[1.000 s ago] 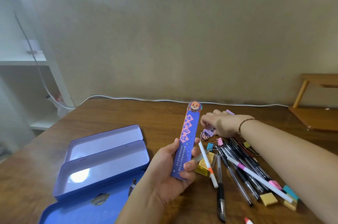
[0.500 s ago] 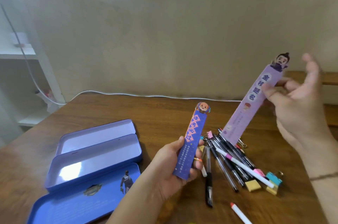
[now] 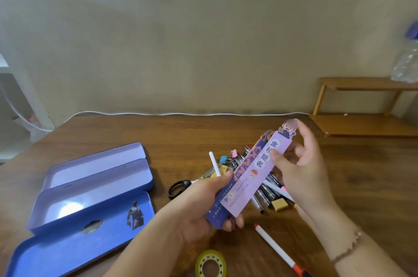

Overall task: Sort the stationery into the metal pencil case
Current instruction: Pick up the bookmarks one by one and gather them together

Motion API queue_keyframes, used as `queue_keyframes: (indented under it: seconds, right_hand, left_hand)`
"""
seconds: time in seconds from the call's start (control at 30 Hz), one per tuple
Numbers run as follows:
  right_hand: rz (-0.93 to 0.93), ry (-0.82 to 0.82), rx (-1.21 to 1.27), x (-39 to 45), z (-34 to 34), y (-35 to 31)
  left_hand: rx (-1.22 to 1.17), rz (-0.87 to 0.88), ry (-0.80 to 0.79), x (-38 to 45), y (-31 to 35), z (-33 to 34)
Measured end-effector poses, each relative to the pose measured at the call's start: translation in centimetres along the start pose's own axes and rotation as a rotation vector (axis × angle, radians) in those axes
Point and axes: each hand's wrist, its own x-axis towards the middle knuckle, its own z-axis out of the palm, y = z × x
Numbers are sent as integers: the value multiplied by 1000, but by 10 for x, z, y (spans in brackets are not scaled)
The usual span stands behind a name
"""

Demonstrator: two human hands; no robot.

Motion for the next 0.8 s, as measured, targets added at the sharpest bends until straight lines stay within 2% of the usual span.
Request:
queue_keyframes:
  seconds: [0.13,0.27,0.57,0.8]
  right_hand:
    - [-152,26,-231,-2,-3,7]
    - [-195,6,-389,0,-8,13]
    - [-214,-92,-440,0,-10,13]
    - [-141,-133,-356,4,-14,16]
  left_hand:
    - [4,11,-49,2,-2,-2]
    - [-40,-8,-125,0,-1,-3]
    - [-17,-91,-222,2,-4,-8]
    - [-10,-90,-197,2,-4,-9]
